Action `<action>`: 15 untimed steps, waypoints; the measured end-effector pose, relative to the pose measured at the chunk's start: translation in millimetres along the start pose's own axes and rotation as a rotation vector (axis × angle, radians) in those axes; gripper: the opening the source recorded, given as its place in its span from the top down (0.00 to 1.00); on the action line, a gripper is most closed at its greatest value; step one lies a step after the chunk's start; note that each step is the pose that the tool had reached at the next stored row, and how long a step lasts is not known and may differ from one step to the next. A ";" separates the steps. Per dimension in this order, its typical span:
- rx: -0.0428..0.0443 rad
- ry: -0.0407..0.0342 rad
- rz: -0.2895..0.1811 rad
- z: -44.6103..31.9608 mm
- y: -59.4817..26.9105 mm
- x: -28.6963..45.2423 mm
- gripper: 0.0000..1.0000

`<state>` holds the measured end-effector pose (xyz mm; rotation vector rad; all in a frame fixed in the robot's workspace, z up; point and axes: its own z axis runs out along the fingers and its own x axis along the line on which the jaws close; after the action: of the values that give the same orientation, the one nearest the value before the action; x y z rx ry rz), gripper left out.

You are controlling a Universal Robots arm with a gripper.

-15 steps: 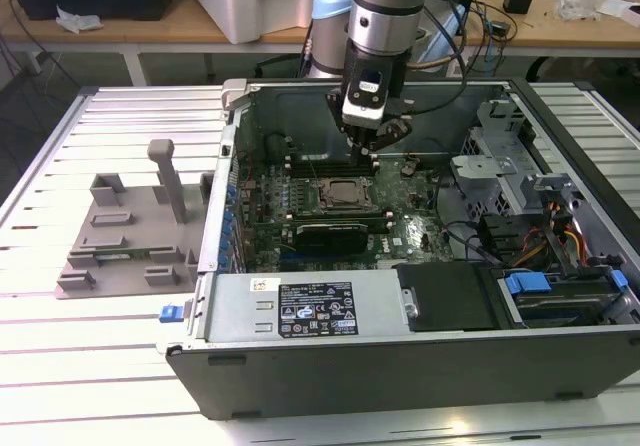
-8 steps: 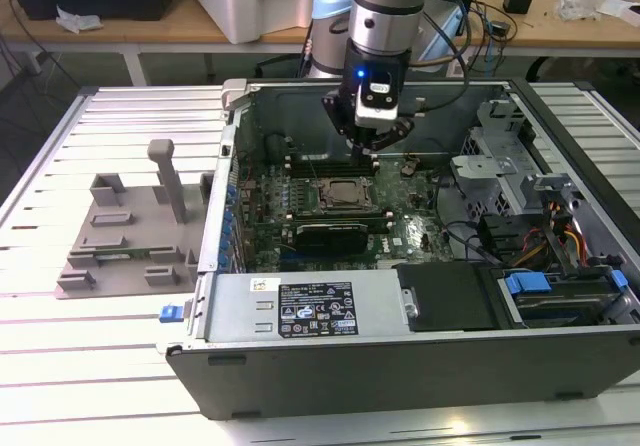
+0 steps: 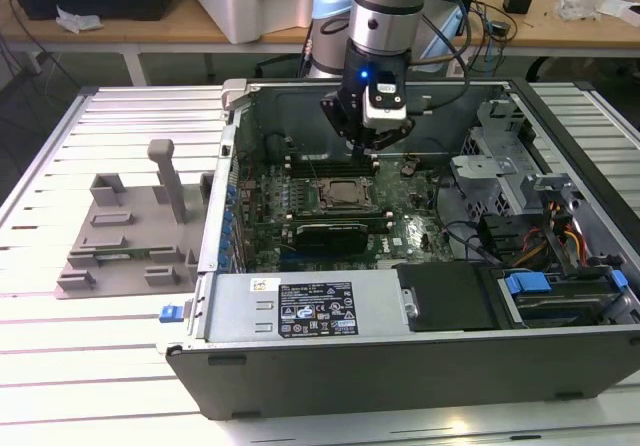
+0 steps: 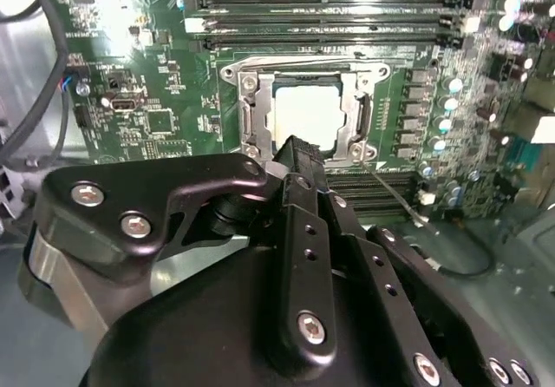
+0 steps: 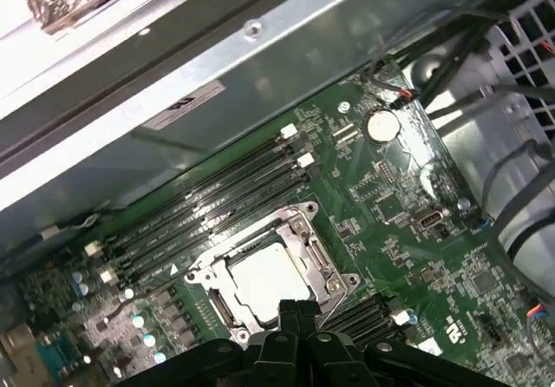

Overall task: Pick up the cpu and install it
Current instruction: 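Install the first cpu locking lever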

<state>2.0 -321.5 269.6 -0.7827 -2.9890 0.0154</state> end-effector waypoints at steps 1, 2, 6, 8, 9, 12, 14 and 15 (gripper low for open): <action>0.0007 -0.0003 -0.017 0.0 0.0 0.0 0.89; 0.0012 -0.0006 -0.027 0.0 0.0 0.0 0.89; 0.0039 -0.0019 -0.085 0.0 0.0 0.0 0.89; 0.0052 -0.0025 -0.111 0.0 0.0 0.0 0.89; 0.0057 -0.0027 -0.121 0.0 0.0 0.0 0.89; 0.0087 -0.0041 -0.183 0.0 0.0 0.0 0.89; 0.0100 -0.0048 -0.211 0.0 0.0 0.0 0.89; 0.0109 -0.0052 -0.231 0.0 0.0 0.0 0.89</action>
<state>2.0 -321.5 269.5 -0.4335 -3.0606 0.0244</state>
